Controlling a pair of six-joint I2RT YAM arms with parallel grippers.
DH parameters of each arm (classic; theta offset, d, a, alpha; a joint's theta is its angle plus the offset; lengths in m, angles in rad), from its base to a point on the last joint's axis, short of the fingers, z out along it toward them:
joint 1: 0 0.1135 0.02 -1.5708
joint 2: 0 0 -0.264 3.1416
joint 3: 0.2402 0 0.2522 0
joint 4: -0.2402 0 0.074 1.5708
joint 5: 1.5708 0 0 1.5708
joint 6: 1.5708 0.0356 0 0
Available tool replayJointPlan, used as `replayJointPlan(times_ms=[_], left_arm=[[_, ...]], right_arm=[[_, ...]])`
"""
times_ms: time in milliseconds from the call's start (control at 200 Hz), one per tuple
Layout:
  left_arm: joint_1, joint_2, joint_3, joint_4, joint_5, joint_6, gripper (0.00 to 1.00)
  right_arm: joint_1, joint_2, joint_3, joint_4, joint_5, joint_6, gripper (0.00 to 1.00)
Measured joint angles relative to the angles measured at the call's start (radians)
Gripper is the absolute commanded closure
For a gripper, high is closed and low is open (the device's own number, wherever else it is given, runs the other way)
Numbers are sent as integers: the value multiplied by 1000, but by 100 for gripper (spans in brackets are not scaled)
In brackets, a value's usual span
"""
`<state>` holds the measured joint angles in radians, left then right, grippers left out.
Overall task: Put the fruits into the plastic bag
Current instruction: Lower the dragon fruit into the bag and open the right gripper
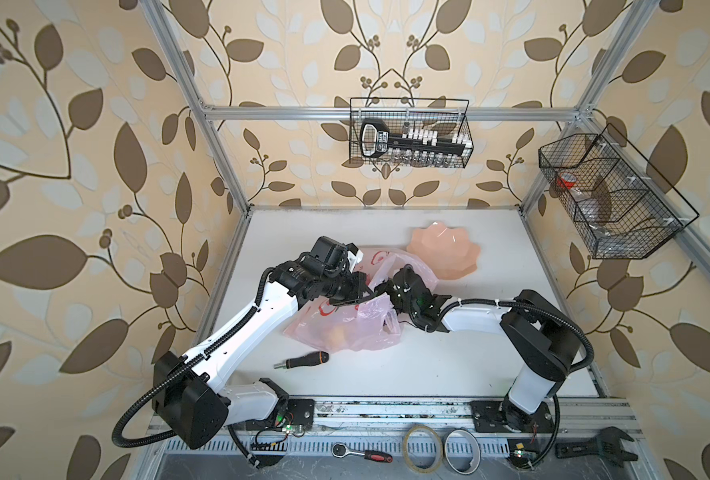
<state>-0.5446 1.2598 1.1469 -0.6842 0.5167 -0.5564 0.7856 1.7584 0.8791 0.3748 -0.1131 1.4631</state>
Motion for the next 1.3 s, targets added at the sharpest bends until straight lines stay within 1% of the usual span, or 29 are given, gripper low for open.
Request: replayJointPlan(times_ms=[35, 130, 270, 505, 870, 1105, 1300], left_arm=[[0, 0, 0, 0, 0, 0, 100], [0, 0, 0, 0, 0, 0, 100], [0, 1, 0, 0, -1, 2, 100], [0, 2, 0, 0, -5, 3, 100], [0, 2, 0, -2, -22, 4, 100], [0, 2, 0, -4, -28, 5, 100], [0, 2, 0, -4, -28, 5, 100]], right_arm=[[0, 0, 2, -10, 0, -6, 5], [0, 0, 2, -37, -1, -23, 0], [0, -13, 2, -61, -3, -47, 0], [0, -89, 2, -40, -23, -74, 0], [-10, -149, -25, -45, -40, -80, 0], [-10, -228, -61, -76, -41, -80, 0], [-10, -333, -96, -147, -39, -100, 0]])
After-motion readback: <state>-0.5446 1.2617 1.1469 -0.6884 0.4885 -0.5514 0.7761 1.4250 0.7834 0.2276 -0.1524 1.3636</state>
